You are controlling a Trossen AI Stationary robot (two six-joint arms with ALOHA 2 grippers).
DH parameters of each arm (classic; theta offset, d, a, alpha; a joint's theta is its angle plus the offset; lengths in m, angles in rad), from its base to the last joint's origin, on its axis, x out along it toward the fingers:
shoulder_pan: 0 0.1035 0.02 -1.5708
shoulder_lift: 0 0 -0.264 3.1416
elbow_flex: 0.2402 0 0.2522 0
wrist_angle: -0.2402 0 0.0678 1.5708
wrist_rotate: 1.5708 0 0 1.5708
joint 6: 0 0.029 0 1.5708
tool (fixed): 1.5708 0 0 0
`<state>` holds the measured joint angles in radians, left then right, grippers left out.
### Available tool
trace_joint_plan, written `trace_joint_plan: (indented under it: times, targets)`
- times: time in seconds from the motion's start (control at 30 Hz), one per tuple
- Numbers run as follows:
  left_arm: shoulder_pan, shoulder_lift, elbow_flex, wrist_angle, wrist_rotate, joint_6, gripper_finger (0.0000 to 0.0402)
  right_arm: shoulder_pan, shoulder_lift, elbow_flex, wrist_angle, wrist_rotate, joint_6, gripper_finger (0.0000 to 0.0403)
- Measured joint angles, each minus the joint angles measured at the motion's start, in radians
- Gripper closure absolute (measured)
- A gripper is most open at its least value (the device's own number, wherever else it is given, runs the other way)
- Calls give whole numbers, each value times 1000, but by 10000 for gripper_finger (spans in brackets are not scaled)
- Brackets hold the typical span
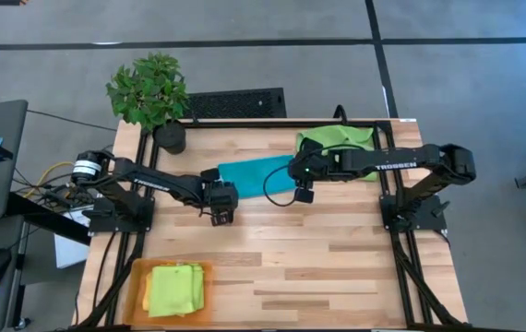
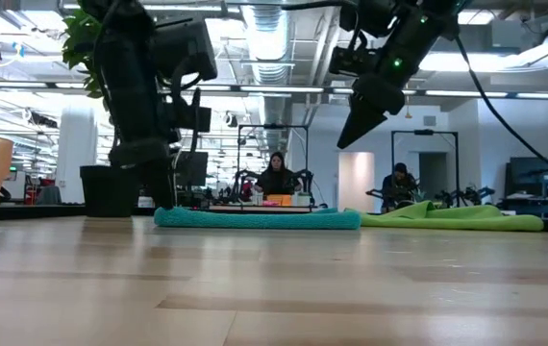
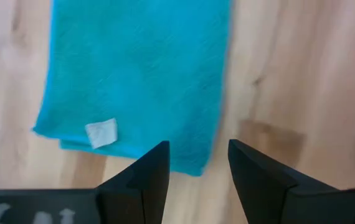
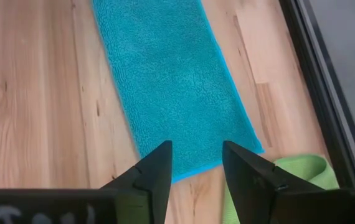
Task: Fold microfiber towels
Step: Fold the blue towel
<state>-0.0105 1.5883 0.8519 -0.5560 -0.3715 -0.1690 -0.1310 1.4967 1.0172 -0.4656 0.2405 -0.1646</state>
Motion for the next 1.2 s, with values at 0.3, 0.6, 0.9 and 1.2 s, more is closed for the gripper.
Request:
trace_joint_plan:
  times: [0.3,0.6,0.9,1.2]
  targets:
    - [0,0,-96,146,-29,0,245,0,1,0,-6,0,0,242]
    - [-1,0,-133,171,-33,-9,255,0,1,0,-6,0,8,242]
    - [0,0,-98,153,-62,17,392,0,1,0,-44,10,8,242]
    - [30,0,48,146,-52,241,399,0,-12,1,-83,79,9,242]
